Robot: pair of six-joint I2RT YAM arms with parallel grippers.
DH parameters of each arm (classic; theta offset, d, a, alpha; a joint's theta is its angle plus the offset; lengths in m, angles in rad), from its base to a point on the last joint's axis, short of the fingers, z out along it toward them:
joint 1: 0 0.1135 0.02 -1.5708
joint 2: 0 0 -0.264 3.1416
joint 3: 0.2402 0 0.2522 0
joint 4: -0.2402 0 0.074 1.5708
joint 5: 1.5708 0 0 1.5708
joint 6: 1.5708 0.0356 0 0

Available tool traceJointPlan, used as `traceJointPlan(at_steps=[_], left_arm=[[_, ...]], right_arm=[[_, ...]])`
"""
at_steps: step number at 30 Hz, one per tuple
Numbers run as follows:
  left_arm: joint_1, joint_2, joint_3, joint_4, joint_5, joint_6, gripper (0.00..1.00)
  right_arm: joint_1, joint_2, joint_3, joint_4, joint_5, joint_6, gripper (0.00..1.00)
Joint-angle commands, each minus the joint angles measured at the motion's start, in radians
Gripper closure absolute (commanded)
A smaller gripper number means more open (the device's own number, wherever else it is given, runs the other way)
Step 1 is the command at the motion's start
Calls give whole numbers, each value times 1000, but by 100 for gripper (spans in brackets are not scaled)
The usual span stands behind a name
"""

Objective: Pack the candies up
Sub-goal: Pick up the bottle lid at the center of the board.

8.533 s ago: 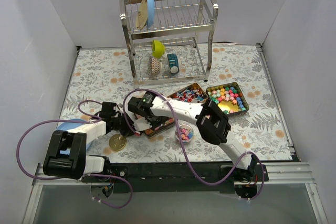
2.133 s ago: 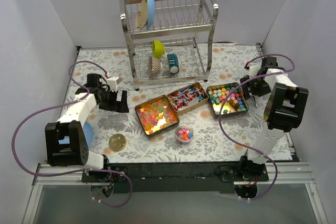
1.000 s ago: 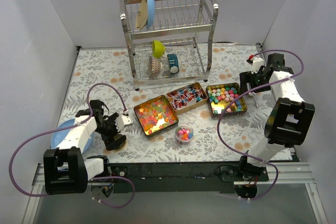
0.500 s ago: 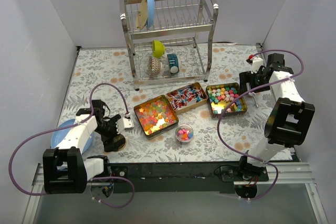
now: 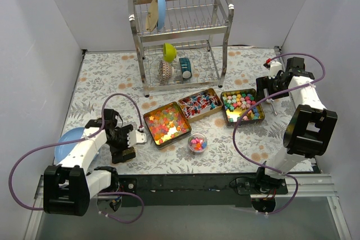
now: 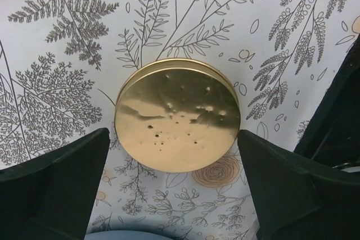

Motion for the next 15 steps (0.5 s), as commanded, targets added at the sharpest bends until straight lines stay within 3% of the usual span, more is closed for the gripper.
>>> traceJointPlan(at_steps=[1, 7, 15], left_arm=[[-49, 16, 3, 43, -14, -20, 2], [-135, 94, 15, 84, -27, -133, 2], [-170, 57, -1, 107, -73, -177, 2]], right_arm=[[0, -1, 10, -7, -21, -5, 6], [0, -6, 4, -7, -16, -5, 6], [0, -11, 4, -10, -18, -9, 7]])
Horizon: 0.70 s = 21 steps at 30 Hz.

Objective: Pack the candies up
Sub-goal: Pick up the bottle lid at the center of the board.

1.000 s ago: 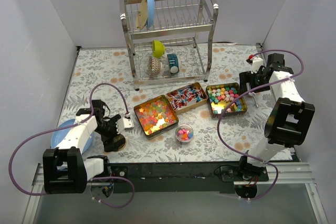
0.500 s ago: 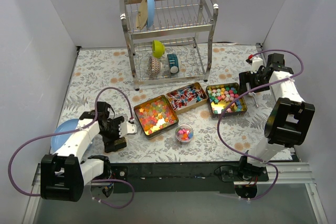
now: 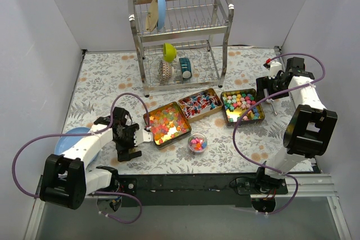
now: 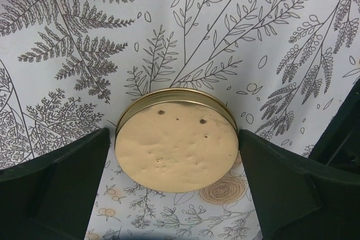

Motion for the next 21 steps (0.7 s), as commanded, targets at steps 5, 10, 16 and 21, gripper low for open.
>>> traceJointPlan(at_steps=[5, 10, 16, 21], left_arm=[[-6, -78, 2, -3, -39, -32, 9], [-6, -72, 69, -49, -10, -38, 18], [-6, -36, 215, -110, 64, -101, 21], [-14, -2, 354, -159, 174, -130, 23]], right_arm=[[0, -1, 5, -6, -28, -6, 9], [2, 12, 33, -10, -38, -4, 9], [3, 15, 30, -12, -51, -3, 10], [2, 2, 19, -12, -61, -3, 11]])
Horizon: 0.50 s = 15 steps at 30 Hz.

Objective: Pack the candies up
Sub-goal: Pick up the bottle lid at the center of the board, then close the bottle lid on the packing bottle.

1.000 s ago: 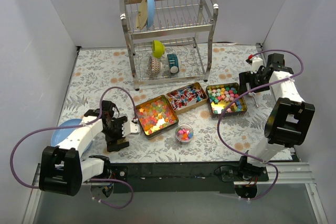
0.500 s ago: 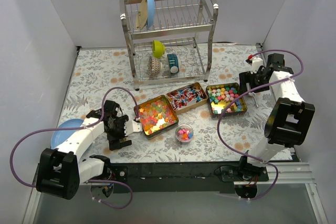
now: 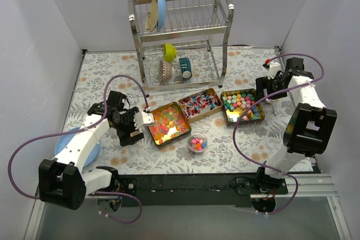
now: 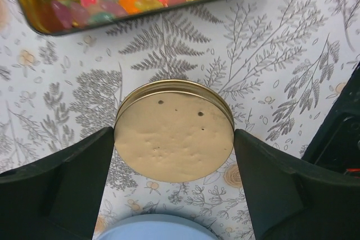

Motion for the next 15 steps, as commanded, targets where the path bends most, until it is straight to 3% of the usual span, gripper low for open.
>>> traceJointPlan(at_steps=[1, 3, 8, 15], left_arm=[[-16, 23, 189, -46, 152, -45, 21], [-70, 73, 258, -31, 204, -105, 20], [-268, 216, 482, 12, 183, -280, 19], [-561, 326, 504, 136, 53, -514, 20]], right_arm=[[3, -16, 13, -4, -31, 0, 11], [3, -19, 4, -2, -30, 0, 11], [3, -27, -6, 7, -5, 27, 11], [3, -50, 31, -15, -5, 47, 10]])
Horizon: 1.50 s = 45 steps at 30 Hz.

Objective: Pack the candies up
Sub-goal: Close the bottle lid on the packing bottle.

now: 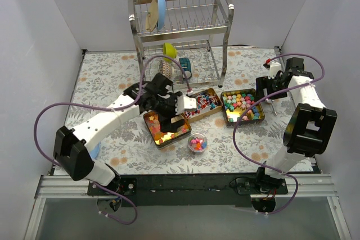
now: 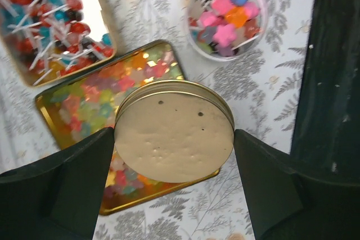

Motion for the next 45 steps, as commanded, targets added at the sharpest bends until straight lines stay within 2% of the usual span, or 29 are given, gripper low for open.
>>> traceJointPlan(at_steps=[1, 6, 9, 18, 32, 45], left_arm=[[-130, 41, 3, 76, -69, -200, 20], [-201, 116, 4, 173, -144, -276, 21], [-256, 168, 24, 202, -198, -310, 20], [-348, 254, 40, 244, -256, -354, 17], [-383, 333, 87, 236, -233, -388, 16], [-388, 259, -5, 224, -236, -394, 15]], right_arm=[[2, -53, 42, -22, -3, 19, 9], [2, -125, 45, 21, 92, 75, 4], [0, -151, 78, -11, 101, 77, 4], [2, -234, -8, 6, 77, 78, 4], [2, -229, -44, 12, 17, 98, 5], [2, -223, -54, 9, -11, 105, 5]])
